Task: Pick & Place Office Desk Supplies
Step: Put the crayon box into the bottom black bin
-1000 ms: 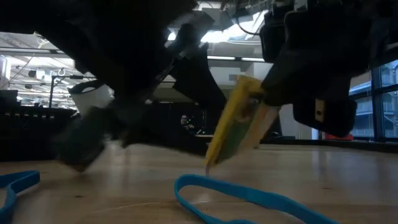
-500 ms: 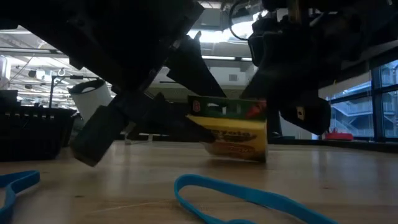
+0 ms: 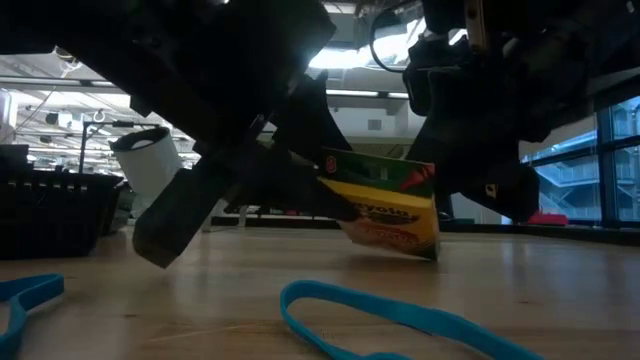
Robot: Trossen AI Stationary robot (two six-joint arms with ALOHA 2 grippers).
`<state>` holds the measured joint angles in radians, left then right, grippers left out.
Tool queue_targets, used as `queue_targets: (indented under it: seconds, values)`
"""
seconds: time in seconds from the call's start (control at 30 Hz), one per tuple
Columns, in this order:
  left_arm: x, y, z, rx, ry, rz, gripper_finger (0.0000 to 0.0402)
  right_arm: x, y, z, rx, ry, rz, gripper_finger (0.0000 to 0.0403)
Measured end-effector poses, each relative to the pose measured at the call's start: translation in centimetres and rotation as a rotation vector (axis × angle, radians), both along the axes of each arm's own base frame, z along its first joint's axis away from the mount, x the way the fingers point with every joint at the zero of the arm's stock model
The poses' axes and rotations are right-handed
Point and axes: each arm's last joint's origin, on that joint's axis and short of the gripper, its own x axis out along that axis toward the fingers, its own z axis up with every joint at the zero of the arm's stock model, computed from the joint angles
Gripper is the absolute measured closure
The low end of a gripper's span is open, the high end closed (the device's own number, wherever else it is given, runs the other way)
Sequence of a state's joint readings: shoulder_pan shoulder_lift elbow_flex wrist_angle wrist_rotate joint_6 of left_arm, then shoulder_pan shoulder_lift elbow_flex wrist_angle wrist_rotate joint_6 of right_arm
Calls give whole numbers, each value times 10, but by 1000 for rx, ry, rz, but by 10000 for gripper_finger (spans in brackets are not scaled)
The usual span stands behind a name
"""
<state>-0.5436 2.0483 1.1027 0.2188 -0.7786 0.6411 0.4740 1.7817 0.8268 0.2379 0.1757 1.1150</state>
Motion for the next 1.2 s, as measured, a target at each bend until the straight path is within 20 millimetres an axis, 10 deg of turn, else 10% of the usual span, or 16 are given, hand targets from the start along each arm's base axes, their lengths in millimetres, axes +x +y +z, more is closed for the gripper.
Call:
queue_targets:
  seconds: [0.3,0.63,1.2]
  values:
    - [0,1,0,-3,14,-9,366,0,0,1,-1,-3,1,341]
    - [-5,-2,13,37,-71,95,360,-14,-8,46,-104,-100,30,341]
    - [-89,43,141,-614,-204,514,367,-34,-15,78,-362,-173,48,341]
